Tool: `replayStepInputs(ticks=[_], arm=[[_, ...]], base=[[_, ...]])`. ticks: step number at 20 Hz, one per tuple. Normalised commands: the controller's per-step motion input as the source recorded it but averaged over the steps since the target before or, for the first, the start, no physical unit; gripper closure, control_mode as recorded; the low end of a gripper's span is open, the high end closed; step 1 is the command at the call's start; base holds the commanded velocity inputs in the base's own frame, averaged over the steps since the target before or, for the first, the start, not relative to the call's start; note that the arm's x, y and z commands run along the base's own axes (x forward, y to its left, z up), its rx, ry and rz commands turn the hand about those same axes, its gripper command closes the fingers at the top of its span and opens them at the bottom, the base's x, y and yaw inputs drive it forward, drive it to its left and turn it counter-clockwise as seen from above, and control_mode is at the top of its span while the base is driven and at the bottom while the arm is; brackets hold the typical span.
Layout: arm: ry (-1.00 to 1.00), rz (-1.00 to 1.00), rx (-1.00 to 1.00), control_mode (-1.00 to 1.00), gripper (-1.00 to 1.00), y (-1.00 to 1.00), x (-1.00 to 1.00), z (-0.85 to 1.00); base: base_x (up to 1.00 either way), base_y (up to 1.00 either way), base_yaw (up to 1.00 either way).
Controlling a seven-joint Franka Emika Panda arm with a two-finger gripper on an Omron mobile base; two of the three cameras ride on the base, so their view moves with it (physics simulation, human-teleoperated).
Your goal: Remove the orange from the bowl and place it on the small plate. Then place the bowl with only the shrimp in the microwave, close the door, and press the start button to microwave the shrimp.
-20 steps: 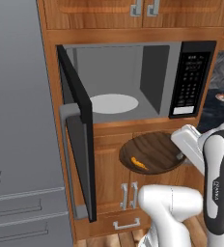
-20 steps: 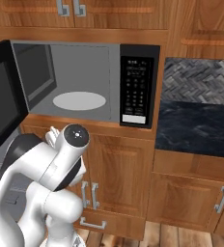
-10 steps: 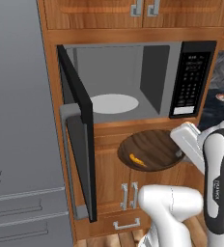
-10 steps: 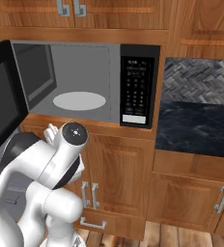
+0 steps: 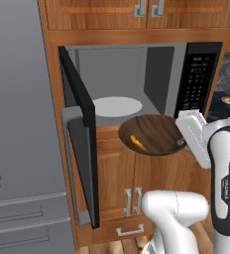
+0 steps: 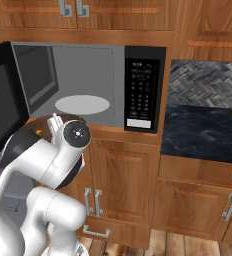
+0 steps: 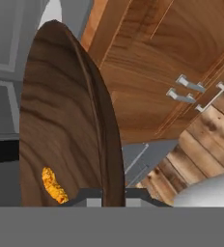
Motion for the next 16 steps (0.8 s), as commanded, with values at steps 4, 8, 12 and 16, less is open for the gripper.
replayStepInputs(ticks=[4, 8, 12, 16], arm=[[-0.13, -0.21, 0.02, -1.0, 1.0, 0.24, 0.51, 0.4], [-0.07, -0.18, 0.04, -1.0, 1.0, 0.04, 0.54, 0.39], [0.0, -0.08, 0.04, -1.0, 1.0, 0.0, 0.67, 0.16], [0.0, 0.0, 0.0, -1.0, 1.0, 0.15, 0.78, 0.0]], base=[[0.0, 0.0, 0.0], [0.0, 0.0, 0.0], [0.0, 0.0, 0.0], [0.0, 0.0, 0.0]])
